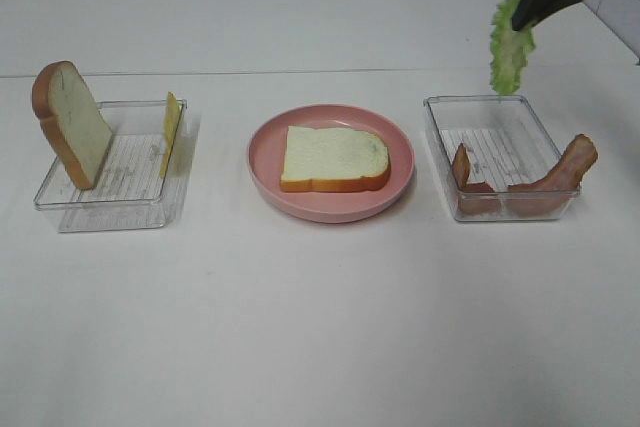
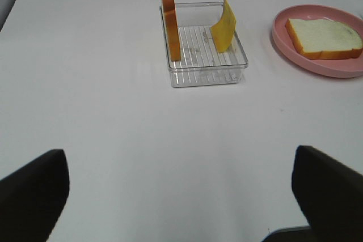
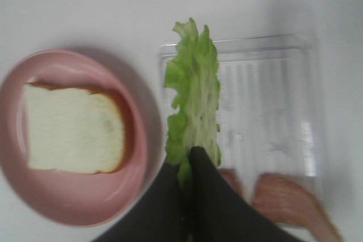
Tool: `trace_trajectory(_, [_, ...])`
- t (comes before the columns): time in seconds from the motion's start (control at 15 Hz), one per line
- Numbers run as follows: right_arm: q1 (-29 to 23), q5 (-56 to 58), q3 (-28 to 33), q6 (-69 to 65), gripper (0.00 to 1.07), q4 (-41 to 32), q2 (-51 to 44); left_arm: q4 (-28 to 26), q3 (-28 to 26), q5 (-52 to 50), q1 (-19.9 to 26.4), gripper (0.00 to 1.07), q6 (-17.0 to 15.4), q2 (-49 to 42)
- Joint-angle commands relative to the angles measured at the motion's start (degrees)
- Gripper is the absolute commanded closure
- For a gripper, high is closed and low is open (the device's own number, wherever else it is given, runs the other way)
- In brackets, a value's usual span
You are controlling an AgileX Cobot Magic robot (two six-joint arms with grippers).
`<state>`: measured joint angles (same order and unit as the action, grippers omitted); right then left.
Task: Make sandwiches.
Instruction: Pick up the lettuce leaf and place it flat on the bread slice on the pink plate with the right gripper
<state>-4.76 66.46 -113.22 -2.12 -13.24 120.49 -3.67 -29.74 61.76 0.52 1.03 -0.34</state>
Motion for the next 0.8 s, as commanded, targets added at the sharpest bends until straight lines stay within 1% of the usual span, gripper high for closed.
trace_trajectory(0.07, [-4.8,-1.9,-0.3,2.1,1.07,-8.1,0.1,-0.2,0.2,-0.5,0.1,0.06,-0.1,-1.0])
trace_trajectory(0.13, [-9.3,-6.2,-0.3,4.6,1.07,-16.7,1.4,-0.2,0.2,-0.5,0.1,0.06,-0.1,-1.0])
trace_trajectory(0.2, [-10.1,-6.9,-0.3,4.9,1.07,-18.4,1.8,-0.2,0.2,-0.5,0.1,0.06,-0.1,-1.0])
trace_trajectory(0.33, [-12.9,-8.1,-0.3,5.8,1.07,-22.7,5.7,-0.2,0.2,-0.5,0.1,0.06,-0.1,-1.0])
trace_trajectory(0.4, [-13.4,-8.3,-0.3,6.2,1.07,-25.4,8.6,-0.2,0.2,-0.5,0.1,0.06,-0.1,-1.0])
trace_trajectory(0.53, [-13.4,-8.4,-0.3,6.4,1.07,-28.5,11.3,-0.2,0.2,-0.5,0.1,0.06,-0.1,-1.0])
trace_trajectory(0.73, [-13.4,-9.1,-0.3,7.7,1.07,-32.3,15.2,-0.2,0.2,-0.5,0.1,0.06,-0.1,-1.0])
trace_trajectory(0.8, [-13.3,-9.1,-0.3,7.7,1.07,-32.2,15.3,-0.2,0.2,-0.5,0.1,0.06,-0.1,-1.0])
